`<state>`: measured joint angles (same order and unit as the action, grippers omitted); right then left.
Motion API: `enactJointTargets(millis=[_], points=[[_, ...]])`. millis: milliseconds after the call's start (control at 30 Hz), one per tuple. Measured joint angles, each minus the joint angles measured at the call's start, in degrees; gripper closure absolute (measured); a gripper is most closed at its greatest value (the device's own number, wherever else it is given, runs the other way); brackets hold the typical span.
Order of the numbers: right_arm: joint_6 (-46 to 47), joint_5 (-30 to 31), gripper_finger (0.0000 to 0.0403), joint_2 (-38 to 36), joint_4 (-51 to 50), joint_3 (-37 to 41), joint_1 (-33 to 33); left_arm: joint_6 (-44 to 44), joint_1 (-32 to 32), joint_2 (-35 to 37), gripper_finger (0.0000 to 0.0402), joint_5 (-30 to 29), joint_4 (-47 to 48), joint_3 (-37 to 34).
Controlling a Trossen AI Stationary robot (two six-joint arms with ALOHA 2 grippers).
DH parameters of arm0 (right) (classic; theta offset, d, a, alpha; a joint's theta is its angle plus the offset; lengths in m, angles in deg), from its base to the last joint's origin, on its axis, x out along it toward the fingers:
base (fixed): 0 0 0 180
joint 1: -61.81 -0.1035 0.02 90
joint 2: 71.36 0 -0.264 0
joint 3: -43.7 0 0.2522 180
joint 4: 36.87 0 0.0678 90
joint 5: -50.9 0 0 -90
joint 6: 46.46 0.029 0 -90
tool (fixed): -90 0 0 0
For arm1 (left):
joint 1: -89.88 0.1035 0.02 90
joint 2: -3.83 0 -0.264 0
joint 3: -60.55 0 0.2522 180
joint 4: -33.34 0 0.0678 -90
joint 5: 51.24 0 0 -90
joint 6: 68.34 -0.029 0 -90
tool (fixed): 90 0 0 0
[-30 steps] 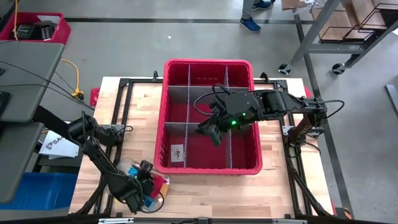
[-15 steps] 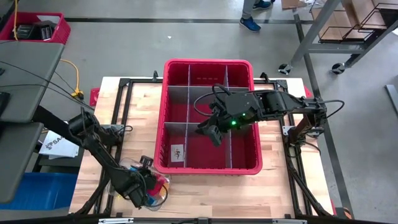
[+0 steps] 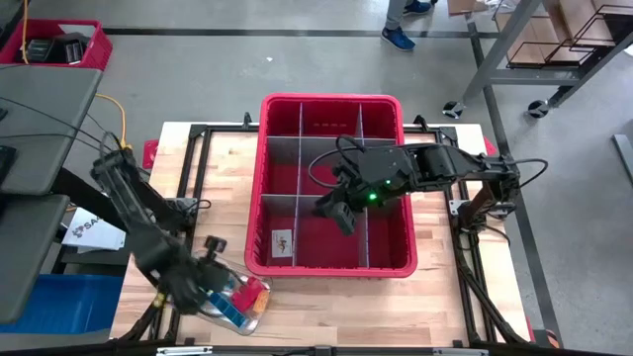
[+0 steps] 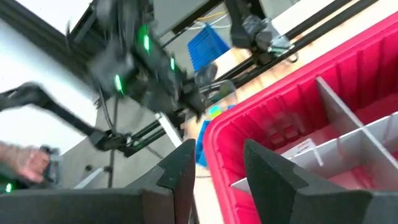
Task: Sort blocks
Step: Put the black pen into the bin
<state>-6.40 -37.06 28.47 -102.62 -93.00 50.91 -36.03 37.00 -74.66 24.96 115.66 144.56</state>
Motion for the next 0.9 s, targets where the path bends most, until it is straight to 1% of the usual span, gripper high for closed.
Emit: enactJointTargets(millis=[100, 167, 233, 300, 367, 500, 600, 633, 700, 733, 800, 900], points=[[0.0, -1.7, 0.0274, -0.7, 0.0, 0.0, 0.0, 0.5, 0.0, 5.4, 0.0392, -1.1, 1.1, 5.4], [0.0, -1.9, 0.0274, -1.7, 0.0, 0.0, 0.0, 0.5, 0.1, 8.1, 0.0392, -5.9, 1.0, 9.5], [-0.3, -1.7, 0.0274, -2.9, 0.0, 0.0, -0.1, -1.0, 1.5, 9.5, 0.0392, -12.9, 0.2, 13.4], [-1.4, -0.8, 0.0274, -4.1, 0.0, 0.0, -0.1, -6.3, 4.5, 9.4, 0.0392, -18.5, -1.1, 16.6], [-1.5, 0.9, 0.0274, -5.4, 0.0, 0.0, -0.1, -13.6, 9.8, 8.0, 0.0392, -19.4, -4.3, 18.4], [-1.8, 4.9, 0.0274, -8.1, 0.0, 0.0, -0.1, -26.5, 20.9, 3.2, 0.0392, -13.7, -18.1, 18.5], [-2.8, 7.4, 0.0274, -9.6, 0.0, 0.0, -0.1, -34.9, 27.5, -1.2, 0.0392, -9.8, -32.5, 18.6], [-2.9, 8.0, 0.0274, -9.9, 0.1, 0.0, -0.1, -36.7, 29.4, -2.9, 0.0392, -8.0, -36.8, 18.6], [-3.0, 8.7, 0.0274, -10.6, 0.5, 0.0, -0.1, -37.4, 32.7, -6.6, 0.0392, -3.8, -43.9, 18.6], [-3.0, 8.9, 0.0274, -11.0, 0.7, 0.0, -0.1, -36.9, 34.0, -8.3, 0.0392, -1.5, -45.5, 18.6], [-3.1, 9.0, 0.0274, -11.3, 1.3, 0.0, -0.1, -35.6, 35.8, -11.3, 0.0391, 1.4, -45.5, 18.5], [-4.5, 9.1, 0.0274, -11.6, 1.7, 0.0, -0.4, -35.4, 36.5, -14.5, 0.0384, 2.8, -45.2, 18.0]])
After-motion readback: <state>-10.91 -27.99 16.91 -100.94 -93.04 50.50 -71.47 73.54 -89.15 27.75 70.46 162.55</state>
